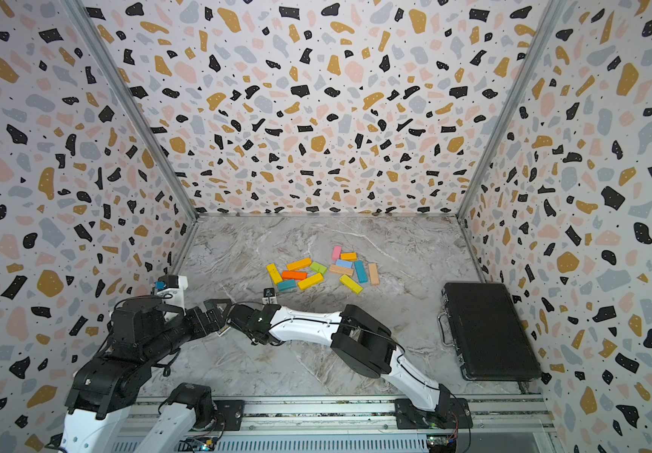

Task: Assemble the letter h with building blocks
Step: Assemble the building block at the center of the board.

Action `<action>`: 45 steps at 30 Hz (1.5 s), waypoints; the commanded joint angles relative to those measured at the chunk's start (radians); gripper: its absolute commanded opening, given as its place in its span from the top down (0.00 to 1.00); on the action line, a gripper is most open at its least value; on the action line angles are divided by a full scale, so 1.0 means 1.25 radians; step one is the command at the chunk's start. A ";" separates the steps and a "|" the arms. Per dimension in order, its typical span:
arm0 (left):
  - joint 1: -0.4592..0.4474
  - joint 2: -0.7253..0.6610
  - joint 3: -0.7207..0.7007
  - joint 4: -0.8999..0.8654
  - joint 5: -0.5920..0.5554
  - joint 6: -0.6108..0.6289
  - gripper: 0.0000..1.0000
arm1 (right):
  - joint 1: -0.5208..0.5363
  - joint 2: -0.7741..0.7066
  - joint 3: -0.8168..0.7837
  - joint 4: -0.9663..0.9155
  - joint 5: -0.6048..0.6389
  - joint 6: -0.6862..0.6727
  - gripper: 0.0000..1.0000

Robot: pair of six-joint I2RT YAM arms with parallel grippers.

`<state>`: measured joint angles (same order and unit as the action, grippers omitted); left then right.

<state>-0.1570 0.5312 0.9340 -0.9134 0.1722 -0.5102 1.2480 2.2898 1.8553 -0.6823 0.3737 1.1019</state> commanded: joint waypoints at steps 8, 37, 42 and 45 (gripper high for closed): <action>0.005 -0.010 0.025 0.004 -0.010 0.019 0.01 | -0.011 0.043 0.079 -0.051 0.016 0.044 0.39; 0.003 -0.011 0.021 -0.004 -0.015 0.031 0.01 | -0.024 0.097 0.143 -0.056 0.007 0.056 0.38; 0.003 -0.012 0.020 -0.005 -0.015 0.034 0.01 | -0.026 0.102 0.148 -0.056 0.007 0.057 0.38; 0.003 -0.012 0.019 -0.004 -0.016 0.033 0.01 | -0.029 0.104 0.149 -0.054 0.008 0.057 0.38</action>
<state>-0.1570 0.5262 0.9340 -0.9199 0.1661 -0.4854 1.2213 2.4042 2.0151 -0.7292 0.3782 1.1622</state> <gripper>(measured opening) 0.988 0.636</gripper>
